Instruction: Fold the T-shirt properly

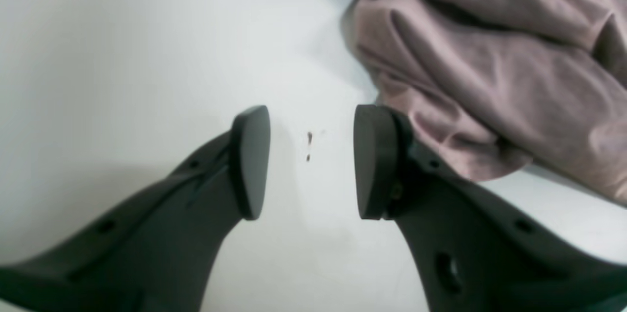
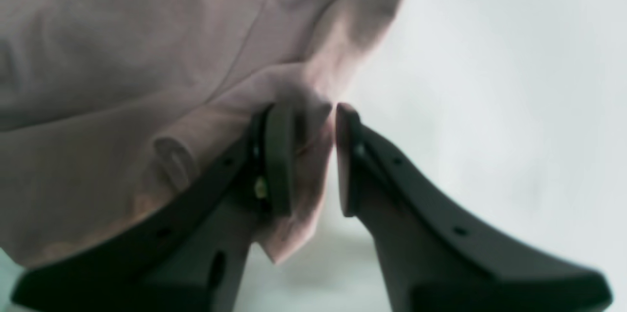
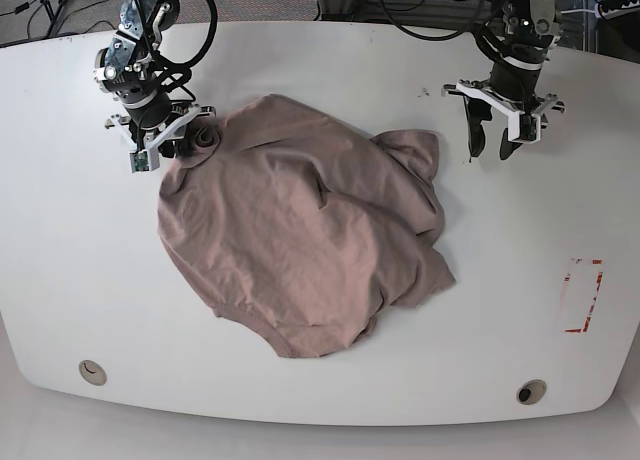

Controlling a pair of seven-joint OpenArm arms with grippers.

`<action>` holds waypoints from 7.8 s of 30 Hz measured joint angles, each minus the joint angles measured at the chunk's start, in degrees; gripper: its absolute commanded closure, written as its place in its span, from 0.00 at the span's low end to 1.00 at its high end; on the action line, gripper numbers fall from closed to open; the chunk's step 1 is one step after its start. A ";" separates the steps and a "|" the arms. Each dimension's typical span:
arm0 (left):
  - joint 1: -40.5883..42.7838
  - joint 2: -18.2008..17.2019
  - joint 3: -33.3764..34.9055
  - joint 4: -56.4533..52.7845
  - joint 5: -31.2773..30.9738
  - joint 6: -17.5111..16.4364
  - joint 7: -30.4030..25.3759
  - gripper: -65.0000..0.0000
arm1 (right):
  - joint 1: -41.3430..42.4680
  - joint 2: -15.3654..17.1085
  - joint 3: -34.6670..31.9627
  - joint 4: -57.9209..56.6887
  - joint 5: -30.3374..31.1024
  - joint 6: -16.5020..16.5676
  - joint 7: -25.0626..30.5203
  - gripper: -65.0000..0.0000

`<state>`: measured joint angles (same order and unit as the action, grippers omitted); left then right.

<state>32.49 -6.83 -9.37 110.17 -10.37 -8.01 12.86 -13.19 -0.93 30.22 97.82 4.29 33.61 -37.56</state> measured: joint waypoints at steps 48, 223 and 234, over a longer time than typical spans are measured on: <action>-5.05 -3.56 10.01 1.07 -0.50 0.70 4.48 0.58 | -3.58 -3.21 -0.55 10.08 0.02 -1.18 -4.20 0.95; -20.74 -0.31 16.48 -11.61 -4.50 -1.62 17.57 0.52 | -7.67 -3.10 0.79 11.06 0.44 -0.50 -3.41 0.93; -20.94 -0.31 16.41 -11.30 -4.50 -1.01 17.55 0.50 | -7.74 -4.35 0.59 12.37 0.44 -0.50 -3.39 0.88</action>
<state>11.55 -7.14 7.05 98.87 -14.87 -9.02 30.41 -20.93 -5.28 30.81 110.19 4.73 33.10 -40.95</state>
